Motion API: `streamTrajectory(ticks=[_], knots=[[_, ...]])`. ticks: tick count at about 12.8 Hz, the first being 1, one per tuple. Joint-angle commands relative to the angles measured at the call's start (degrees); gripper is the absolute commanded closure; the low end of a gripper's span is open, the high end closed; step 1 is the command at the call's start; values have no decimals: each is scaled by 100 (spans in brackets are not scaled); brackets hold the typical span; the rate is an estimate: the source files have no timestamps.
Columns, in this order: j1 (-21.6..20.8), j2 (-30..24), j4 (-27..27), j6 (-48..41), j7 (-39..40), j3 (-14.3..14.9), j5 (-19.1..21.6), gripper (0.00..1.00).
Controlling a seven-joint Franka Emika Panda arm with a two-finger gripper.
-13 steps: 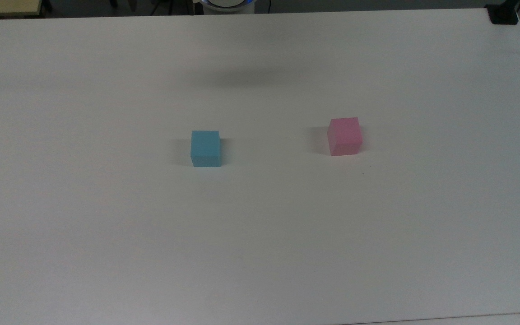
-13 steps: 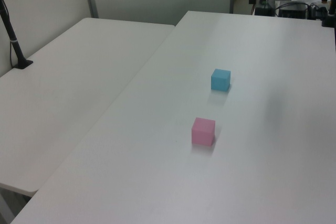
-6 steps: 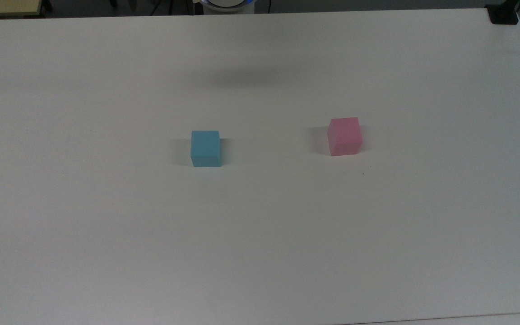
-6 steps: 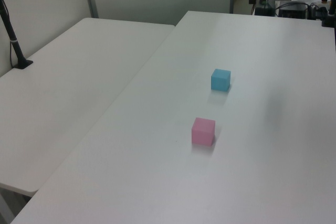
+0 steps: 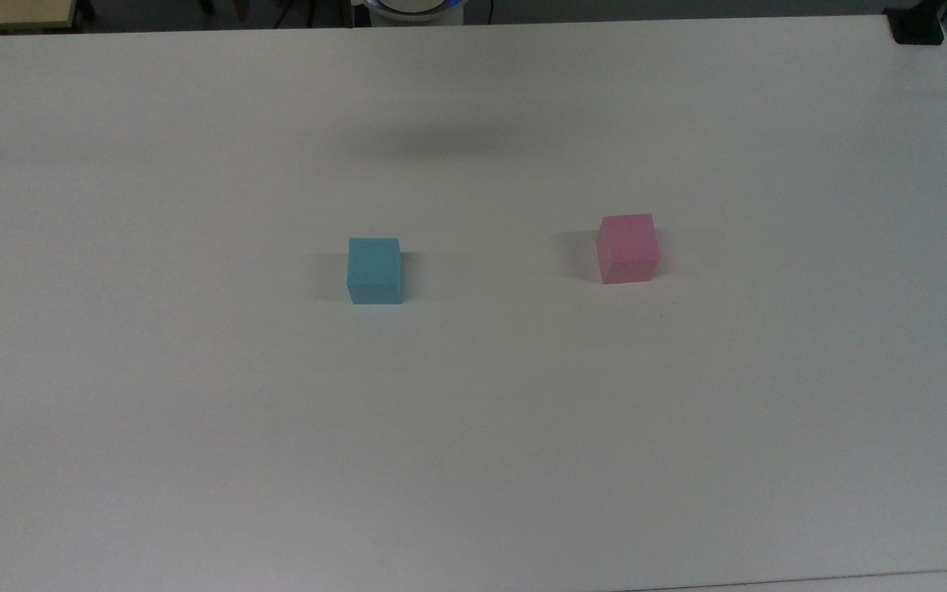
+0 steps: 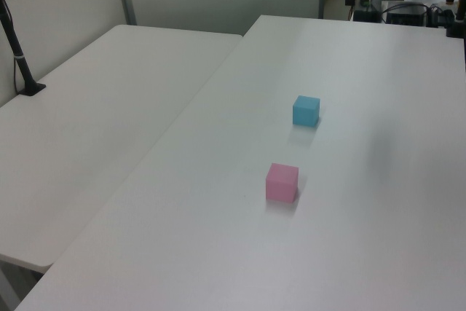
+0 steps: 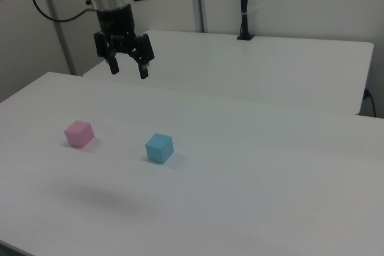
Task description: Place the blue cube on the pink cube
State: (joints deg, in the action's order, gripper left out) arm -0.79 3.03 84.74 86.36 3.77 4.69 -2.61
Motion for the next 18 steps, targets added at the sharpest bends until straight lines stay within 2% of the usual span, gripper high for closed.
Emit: streamTrajectory(ticks=[1, 3, 7, 11, 15, 18], knots=[[-35, -39, 244, 388, -8, 40, 94, 0], [-44, -4, 534, 820, -26, 40, 94, 0], [-61, 373, 737, 1277, -26, 32, 85, 0], [-131, 514, 1527, 2331, -35, 23, 85, 0], [-246, 1190, 1695, 2998, -491, -21, 68, 0], [-325, 1559, 1757, 3465, -492, -39, 68, 0]])
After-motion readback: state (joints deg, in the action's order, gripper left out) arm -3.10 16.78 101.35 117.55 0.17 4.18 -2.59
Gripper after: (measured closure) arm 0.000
